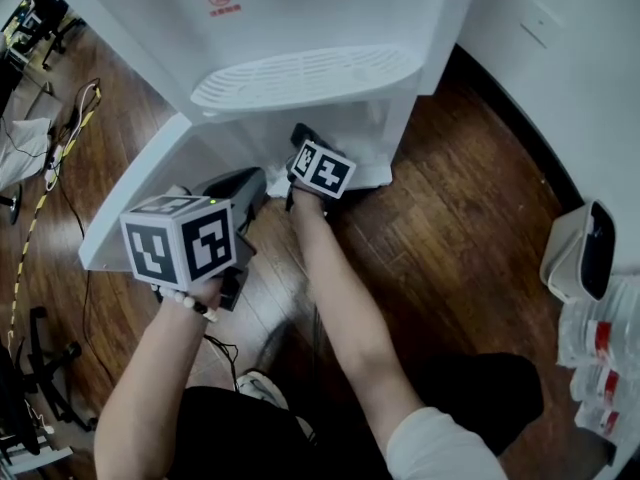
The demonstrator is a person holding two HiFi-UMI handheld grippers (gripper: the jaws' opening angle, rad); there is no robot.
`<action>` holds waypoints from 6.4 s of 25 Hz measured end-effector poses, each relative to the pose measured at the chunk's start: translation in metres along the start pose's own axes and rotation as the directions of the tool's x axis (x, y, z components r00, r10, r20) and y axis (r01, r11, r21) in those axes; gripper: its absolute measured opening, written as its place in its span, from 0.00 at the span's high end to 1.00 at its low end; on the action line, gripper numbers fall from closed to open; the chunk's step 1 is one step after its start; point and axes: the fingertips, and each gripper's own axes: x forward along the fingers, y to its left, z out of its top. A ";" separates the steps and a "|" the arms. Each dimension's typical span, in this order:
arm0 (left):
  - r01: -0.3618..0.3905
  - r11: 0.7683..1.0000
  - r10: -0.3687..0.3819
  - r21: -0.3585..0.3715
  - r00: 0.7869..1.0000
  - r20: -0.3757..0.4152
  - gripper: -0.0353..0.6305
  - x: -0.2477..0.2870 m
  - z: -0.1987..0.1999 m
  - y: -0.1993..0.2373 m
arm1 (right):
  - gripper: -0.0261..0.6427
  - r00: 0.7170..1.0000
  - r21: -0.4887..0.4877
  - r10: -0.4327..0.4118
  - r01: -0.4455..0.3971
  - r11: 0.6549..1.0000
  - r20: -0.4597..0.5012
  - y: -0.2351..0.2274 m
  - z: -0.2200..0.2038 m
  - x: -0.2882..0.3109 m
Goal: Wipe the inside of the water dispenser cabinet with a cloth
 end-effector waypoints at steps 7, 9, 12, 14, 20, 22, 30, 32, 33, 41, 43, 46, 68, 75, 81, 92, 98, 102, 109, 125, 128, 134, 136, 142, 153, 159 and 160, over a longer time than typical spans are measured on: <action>-0.003 1.000 0.003 0.001 1.000 -0.002 0.96 0.004 0.000 -0.001 | 0.90 0.972 0.136 -0.178 0.158 0.978 0.152 -0.073 0.039 -0.038; 0.000 1.000 0.000 0.006 1.000 -0.003 0.96 0.005 0.001 -0.004 | 0.90 0.964 0.174 -0.202 0.172 0.970 0.175 -0.084 0.044 -0.046; 0.003 1.000 -0.003 0.007 1.000 0.000 0.96 0.007 0.003 -0.006 | 0.90 0.954 0.218 -0.217 0.171 0.961 0.207 -0.095 0.051 -0.058; 0.002 1.000 -0.002 0.008 1.000 0.001 0.96 0.007 0.003 -0.006 | 0.90 0.951 0.252 -0.216 0.158 0.955 0.221 -0.099 0.051 -0.063; -0.001 1.000 0.001 0.010 1.000 0.006 0.96 0.005 0.004 -0.005 | 0.90 0.938 0.311 -0.240 0.156 0.937 0.252 -0.103 0.047 -0.066; -0.004 1.000 0.004 0.010 1.000 0.005 0.96 0.003 0.004 -0.003 | 0.90 0.950 0.282 -0.214 0.145 0.948 0.230 -0.096 0.044 -0.060; -0.001 1.000 0.001 0.009 1.000 0.006 0.96 0.001 0.004 -0.002 | 0.90 0.996 0.166 -0.006 -0.009 0.986 0.090 -0.022 -0.013 -0.040; -0.002 1.000 0.002 0.007 1.000 0.007 0.96 0.001 0.004 -0.001 | 0.90 0.998 0.121 0.063 -0.066 0.990 0.031 0.002 -0.035 -0.037; -0.005 1.000 0.005 0.005 1.000 0.008 0.96 0.000 0.004 -0.001 | 0.90 0.996 0.101 0.091 -0.090 0.991 0.002 0.012 -0.044 -0.035; -0.033 0.998 0.033 0.049 0.999 0.003 0.96 -0.003 0.005 0.001 | 0.90 0.992 0.048 0.116 -0.114 0.992 -0.041 0.028 -0.064 -0.039; -0.030 0.998 0.030 0.058 1.000 -0.006 0.96 -0.002 0.003 0.000 | 0.90 0.997 0.049 0.078 -0.078 0.996 -0.001 0.013 -0.052 -0.044; -0.021 0.999 0.022 0.048 1.000 -0.005 0.96 -0.001 0.003 -0.001 | 0.90 0.998 0.067 0.003 -0.007 0.998 0.060 -0.021 -0.029 -0.053; -0.029 0.998 0.036 0.053 0.988 -0.149 0.96 0.053 -0.025 0.001 | 0.91 0.978 -0.002 0.206 -0.206 0.979 0.016 -0.028 0.009 -0.107; 0.075 0.989 -0.055 0.127 0.986 -0.160 0.96 0.053 -0.031 -0.057 | 0.91 0.970 -0.013 0.162 -0.167 0.986 -0.184 -0.021 0.002 -0.195; 0.161 0.985 -0.142 0.064 0.963 -0.229 0.96 -0.012 -0.005 -0.117 | 0.91 0.935 -0.053 0.113 -0.138 0.989 -0.335 0.033 0.051 -0.281; 0.081 0.993 -0.099 -0.082 0.964 -0.246 0.96 -0.217 0.145 -0.197 | 0.91 0.946 -0.235 -0.027 -0.053 0.970 -0.324 0.226 0.217 -0.448; 0.151 0.988 -0.148 0.018 0.979 -0.138 0.96 -0.315 0.251 -0.213 | 0.91 0.970 -0.298 -0.075 0.003 0.955 -0.230 0.333 0.294 -0.512; 0.245 0.964 -0.236 0.104 0.967 -0.099 0.96 -0.385 0.297 -0.233 | 0.91 0.999 -0.237 -0.015 0.003 0.972 -0.047 0.397 0.350 -0.577; 0.294 0.944 -0.291 0.147 0.956 -0.044 0.96 -0.479 0.305 -0.274 | 0.90 0.971 -0.131 0.153 -0.129 0.983 0.185 0.466 0.385 -0.690; 0.175 0.982 -0.184 0.072 0.972 0.146 0.96 -0.638 0.202 -0.444 | 0.91 0.920 -0.228 0.358 -0.318 0.920 0.161 0.448 0.333 -0.958; 0.178 0.979 -0.190 0.094 0.972 0.140 0.96 -0.665 0.183 -0.467 | 0.90 0.919 -0.223 0.360 -0.322 0.920 0.160 0.446 0.321 -0.990; 0.230 0.964 -0.247 0.131 0.960 0.129 0.96 -0.696 0.167 -0.482 | 0.90 0.910 -0.250 0.365 -0.313 0.916 0.197 0.454 0.299 -1.029; 0.261 0.955 -0.278 0.140 0.953 0.121 0.96 -0.699 0.165 -0.483 | 0.90 0.901 -0.250 0.376 -0.320 0.914 0.219 0.461 0.292 -1.037; 0.306 0.934 -0.330 0.185 0.937 0.115 0.96 -0.732 0.167 -0.448 | 0.90 0.919 -0.288 0.323 -0.254 0.923 0.225 0.506 0.249 -1.028; 0.228 0.968 -0.242 0.101 0.955 0.171 0.96 -0.767 0.158 -0.326 | 0.90 0.973 -0.388 0.209 -0.157 0.908 0.094 0.556 0.184 -0.964; 0.207 0.977 -0.212 0.047 0.957 0.199 0.96 -0.772 0.156 -0.315 | 0.91 0.982 -0.439 0.180 -0.138 0.888 0.055 0.562 0.179 -0.958; 0.207 0.977 -0.211 0.040 0.957 0.200 0.96 -0.770 0.154 -0.319 | 0.91 0.984 -0.447 0.173 -0.134 0.885 0.047 0.559 0.180 -0.960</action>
